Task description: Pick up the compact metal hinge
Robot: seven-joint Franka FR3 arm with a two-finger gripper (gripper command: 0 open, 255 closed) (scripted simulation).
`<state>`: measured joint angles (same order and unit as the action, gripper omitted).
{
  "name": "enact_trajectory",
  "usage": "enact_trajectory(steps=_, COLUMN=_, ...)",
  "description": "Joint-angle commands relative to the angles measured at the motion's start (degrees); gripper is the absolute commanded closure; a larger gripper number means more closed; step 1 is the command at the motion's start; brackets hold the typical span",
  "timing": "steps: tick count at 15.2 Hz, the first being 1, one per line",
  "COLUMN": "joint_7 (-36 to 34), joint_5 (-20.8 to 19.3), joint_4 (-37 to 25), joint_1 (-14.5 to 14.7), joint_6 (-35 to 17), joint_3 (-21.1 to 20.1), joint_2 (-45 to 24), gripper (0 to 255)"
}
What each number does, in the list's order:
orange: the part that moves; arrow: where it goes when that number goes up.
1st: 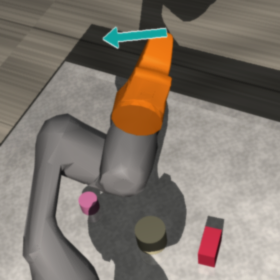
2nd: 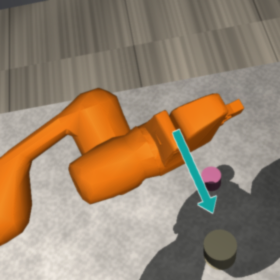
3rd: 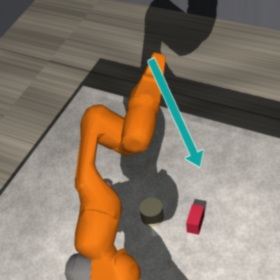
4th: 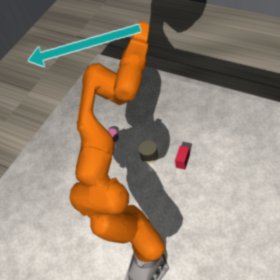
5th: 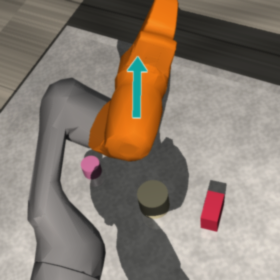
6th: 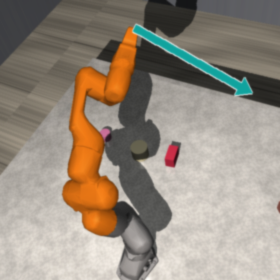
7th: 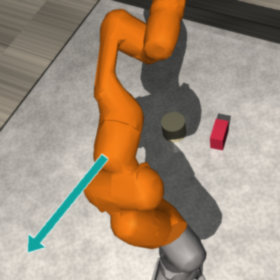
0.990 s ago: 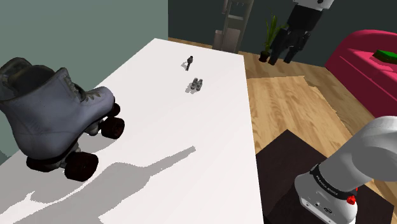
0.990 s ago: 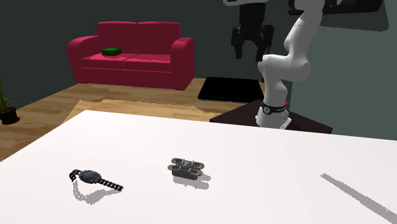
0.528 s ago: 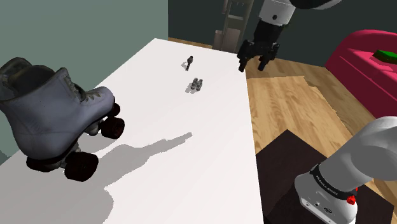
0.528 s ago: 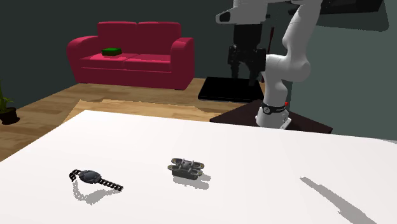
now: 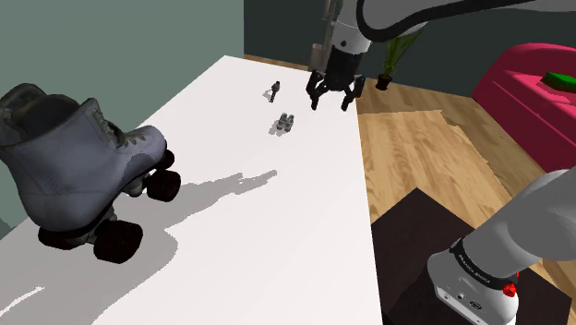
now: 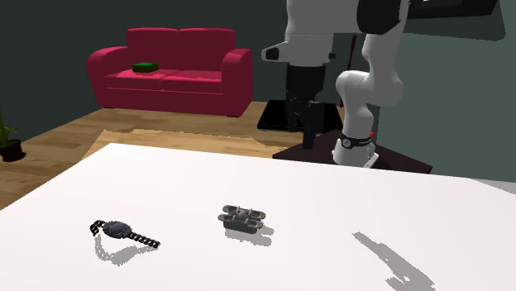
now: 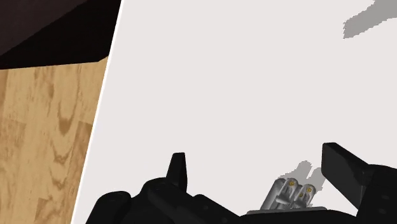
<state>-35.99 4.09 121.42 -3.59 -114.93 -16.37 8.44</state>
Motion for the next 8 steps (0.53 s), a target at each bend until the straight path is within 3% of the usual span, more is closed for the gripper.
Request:
enact_trajectory(steps=1, joint_7=-4.22, joint_5=-1.93, joint_4=-3.18, joint_1=-0.24, joint_6=-1.83, joint_3=-0.86, joint_2=-5.14, gripper=0)
enact_trajectory(steps=8, joint_7=-17.26, joint_5=-8.90, joint_4=-15.61, joint_1=1.13, joint_6=-4.53, joint_3=-0.67, joint_2=-21.41, gripper=0)
